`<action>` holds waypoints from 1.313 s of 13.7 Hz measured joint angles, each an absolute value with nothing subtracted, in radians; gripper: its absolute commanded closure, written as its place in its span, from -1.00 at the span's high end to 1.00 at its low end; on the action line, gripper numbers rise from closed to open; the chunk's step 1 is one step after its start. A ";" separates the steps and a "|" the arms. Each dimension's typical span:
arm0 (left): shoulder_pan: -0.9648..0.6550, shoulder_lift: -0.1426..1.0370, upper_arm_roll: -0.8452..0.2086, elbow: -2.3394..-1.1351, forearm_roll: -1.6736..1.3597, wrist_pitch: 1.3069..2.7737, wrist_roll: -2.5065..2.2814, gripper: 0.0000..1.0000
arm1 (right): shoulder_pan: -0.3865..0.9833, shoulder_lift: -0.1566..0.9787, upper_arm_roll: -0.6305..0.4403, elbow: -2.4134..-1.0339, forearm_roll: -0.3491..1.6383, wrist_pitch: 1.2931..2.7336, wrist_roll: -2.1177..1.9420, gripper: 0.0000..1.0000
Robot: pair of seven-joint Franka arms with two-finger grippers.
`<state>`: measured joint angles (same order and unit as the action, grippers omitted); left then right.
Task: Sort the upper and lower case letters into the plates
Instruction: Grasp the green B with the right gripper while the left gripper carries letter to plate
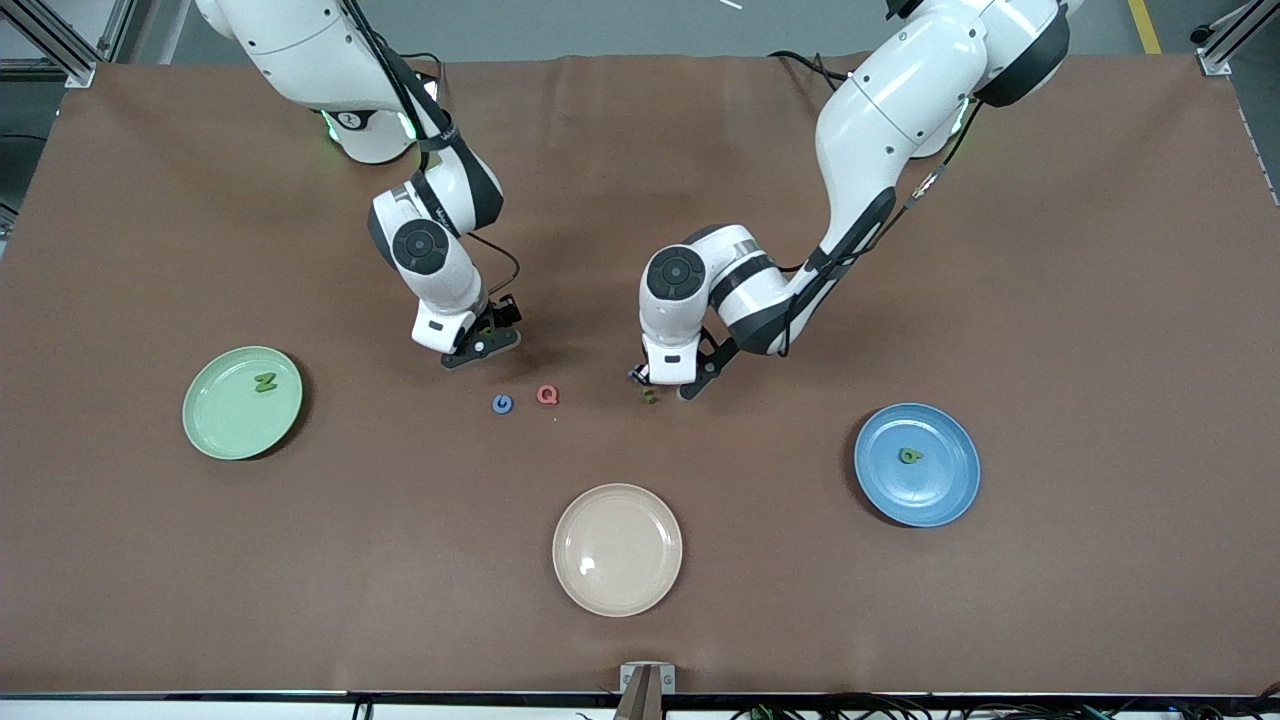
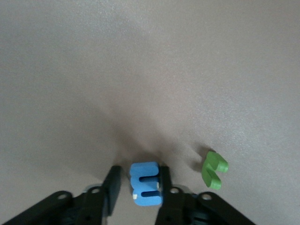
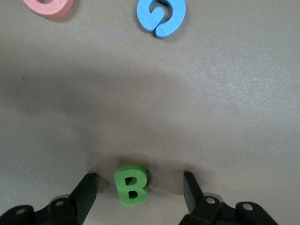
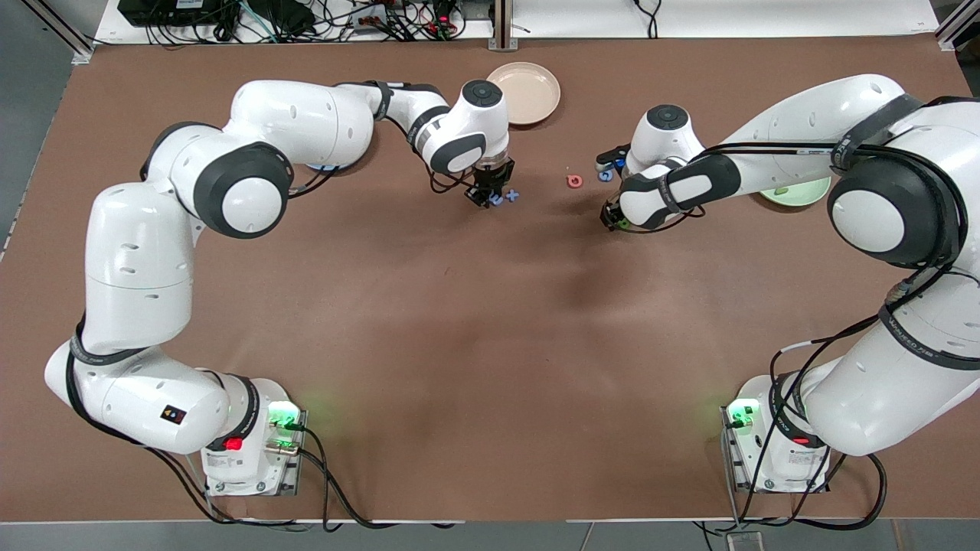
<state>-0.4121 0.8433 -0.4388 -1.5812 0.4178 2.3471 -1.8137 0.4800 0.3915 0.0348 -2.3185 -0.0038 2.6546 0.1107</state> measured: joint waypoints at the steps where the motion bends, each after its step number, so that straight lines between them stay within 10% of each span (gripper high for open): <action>1: -0.412 0.843 -0.439 -1.581 0.418 2.347 -1.814 -0.85 | 0.481 0.390 0.035 -2.320 -0.004 2.654 0.112 0.52; 8: -0.326 0.761 -0.426 -1.537 0.431 2.250 -1.663 -1.00 | 0.483 0.375 0.038 -2.327 -0.004 2.649 0.115 -0.38; 16: 0.030 0.666 -0.421 -1.578 0.432 2.084 -1.068 -0.93 | 0.483 0.364 0.039 -2.329 -0.003 2.644 0.131 -0.79; 18: 0.105 0.680 -0.420 -1.600 0.432 2.124 -0.913 -0.42 | 0.470 0.336 0.030 -2.314 -0.003 2.608 0.136 -0.79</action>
<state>0.1055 0.6802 -0.4196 -1.5996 0.4319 2.1245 -0.9131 0.4699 0.3360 0.0303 -2.3139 -0.0028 2.6077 0.1358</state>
